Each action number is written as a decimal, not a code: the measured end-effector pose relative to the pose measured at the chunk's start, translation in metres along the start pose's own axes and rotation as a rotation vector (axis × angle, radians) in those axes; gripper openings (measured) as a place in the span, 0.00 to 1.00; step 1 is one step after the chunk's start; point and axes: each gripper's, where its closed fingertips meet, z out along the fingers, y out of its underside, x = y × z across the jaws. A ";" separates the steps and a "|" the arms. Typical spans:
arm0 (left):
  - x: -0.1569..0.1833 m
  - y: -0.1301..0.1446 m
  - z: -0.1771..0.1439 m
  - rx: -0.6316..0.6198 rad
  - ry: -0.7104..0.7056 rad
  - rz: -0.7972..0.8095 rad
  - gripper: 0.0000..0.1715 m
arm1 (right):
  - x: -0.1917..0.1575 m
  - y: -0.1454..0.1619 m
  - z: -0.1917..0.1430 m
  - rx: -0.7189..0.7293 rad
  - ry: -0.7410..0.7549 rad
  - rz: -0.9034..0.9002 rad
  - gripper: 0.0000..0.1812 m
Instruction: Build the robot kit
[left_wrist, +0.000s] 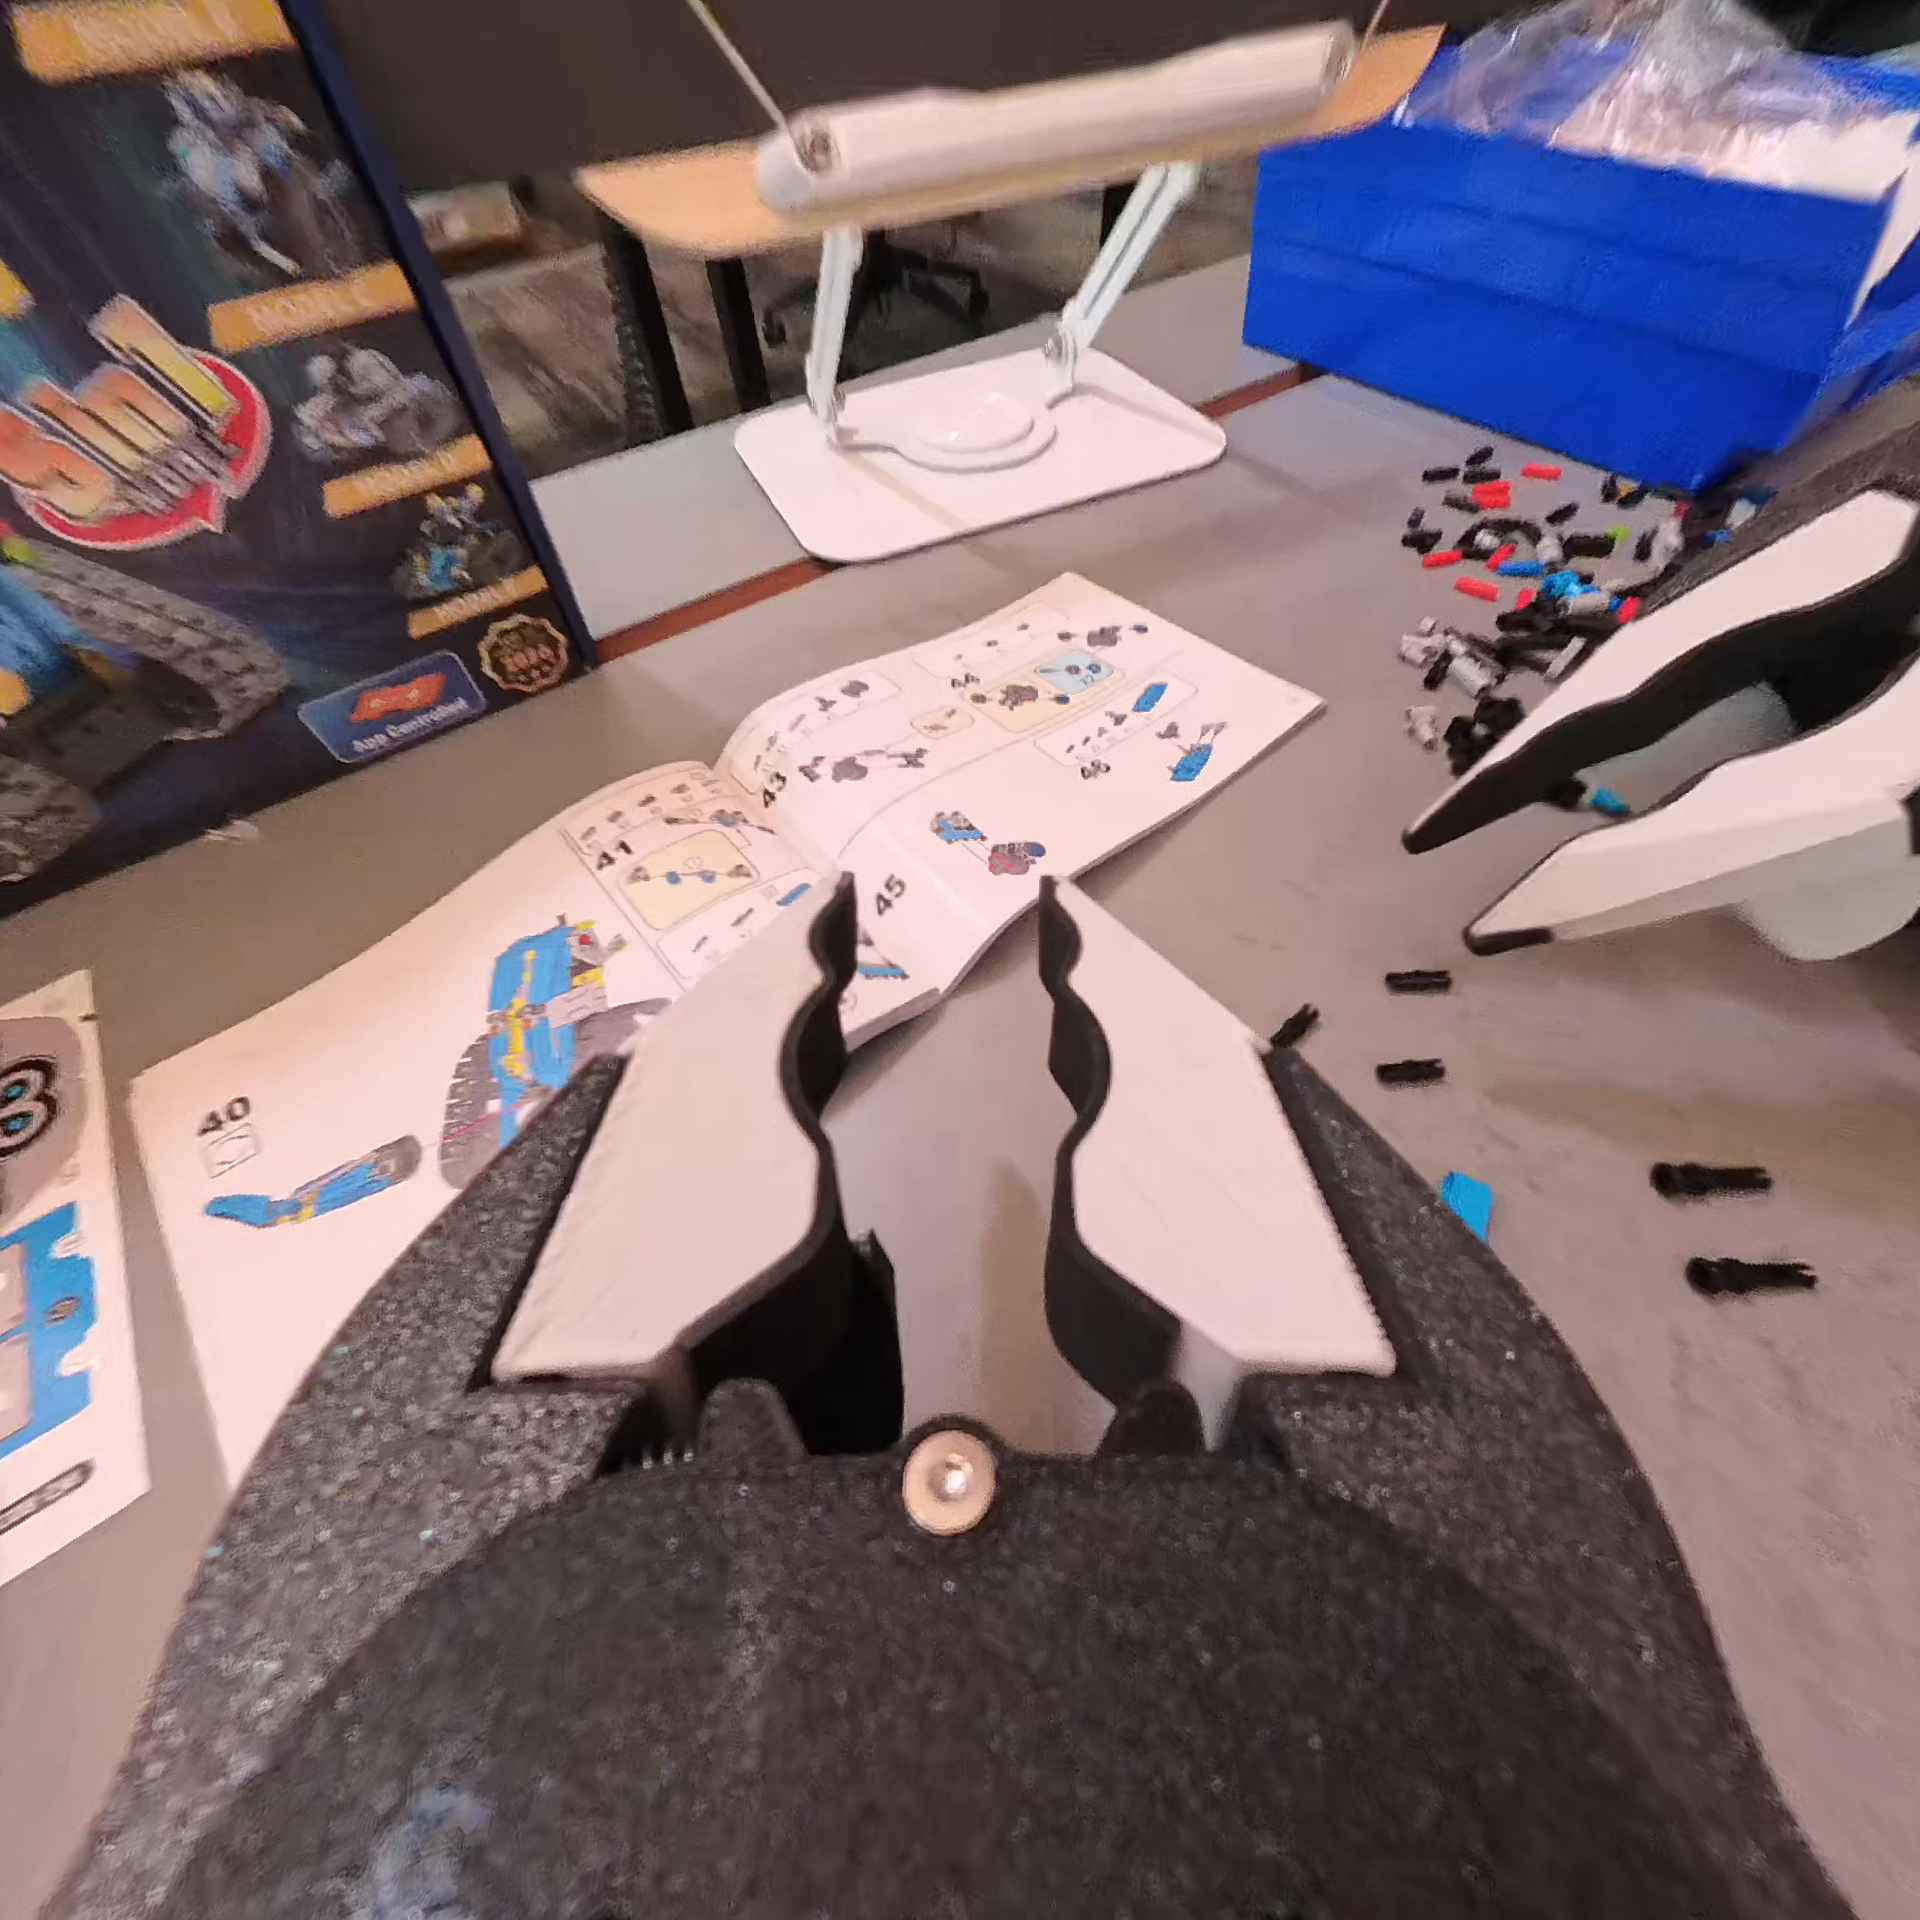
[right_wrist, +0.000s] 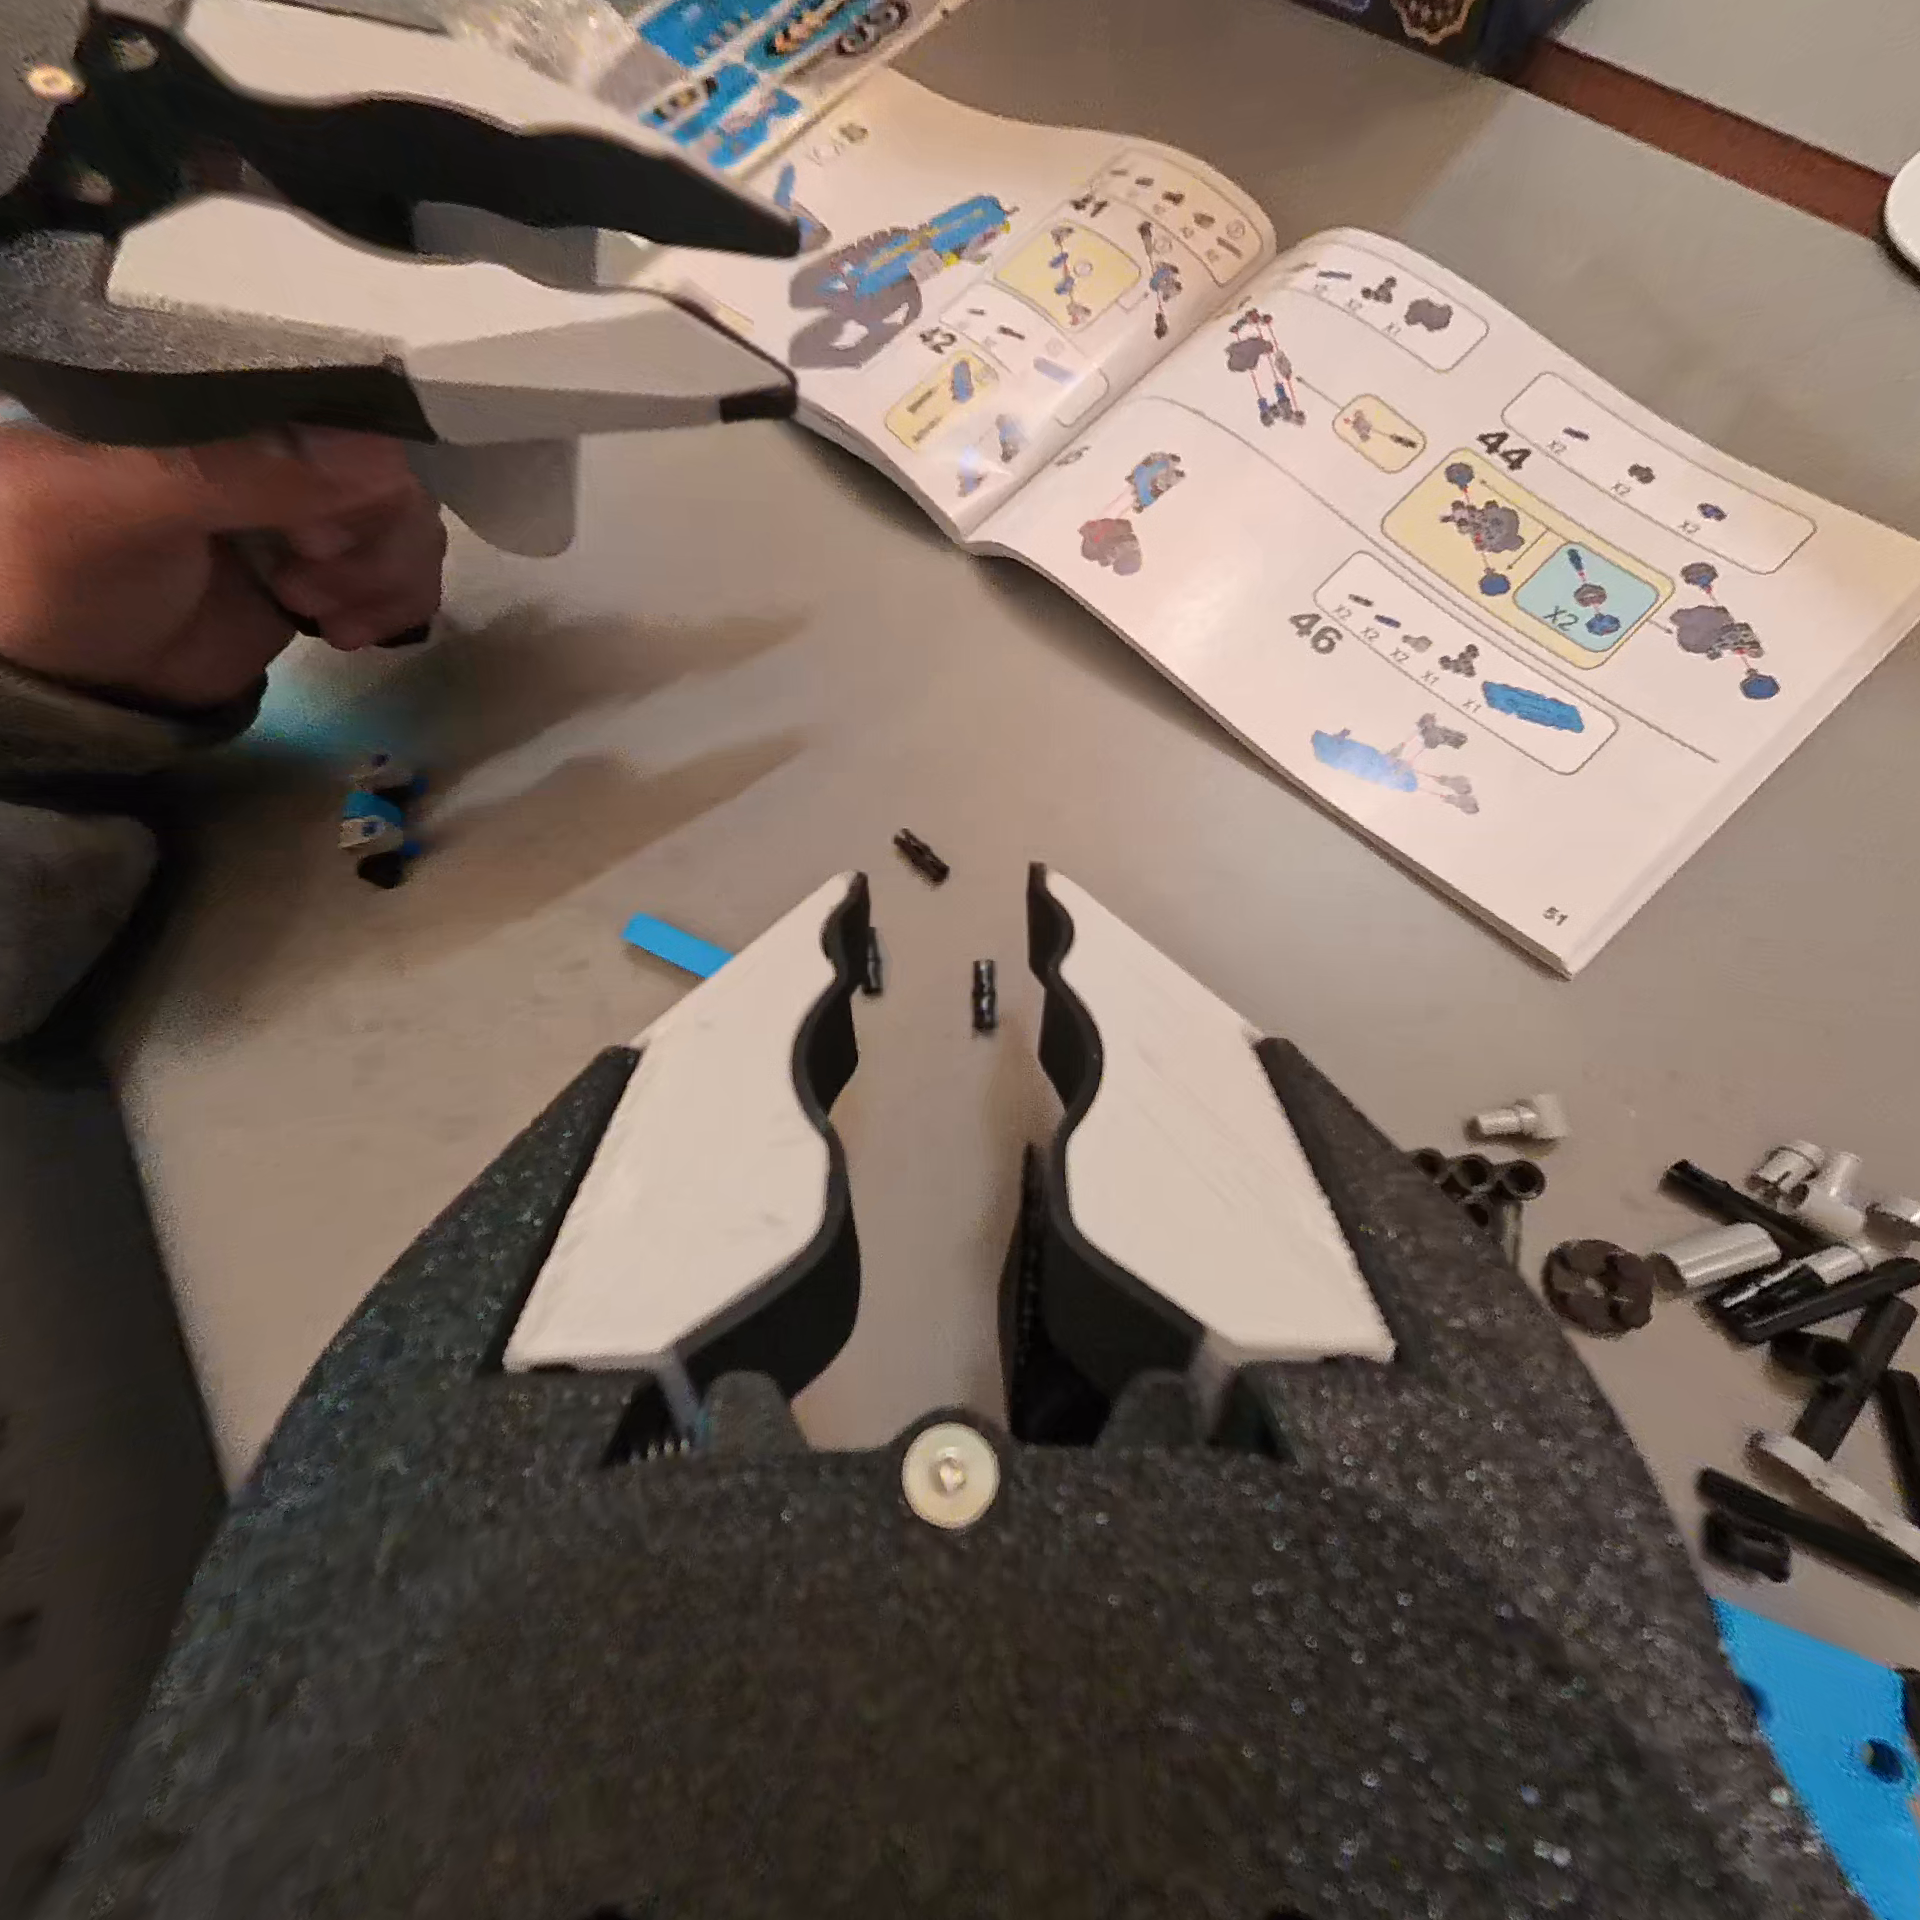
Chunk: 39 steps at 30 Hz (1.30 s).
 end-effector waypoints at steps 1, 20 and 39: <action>-0.001 -0.006 -0.006 0.029 -0.002 -0.012 0.20 | -0.001 -0.001 -0.002 0.009 -0.001 0.006 0.17; -0.020 -0.002 -0.042 0.115 -0.015 -0.081 0.20 | -0.016 0.000 -0.007 0.059 -0.128 0.090 0.24; 0.014 -0.007 -0.046 0.175 0.073 0.063 0.16 | -0.058 0.041 0.023 -0.188 -0.141 -0.302 0.17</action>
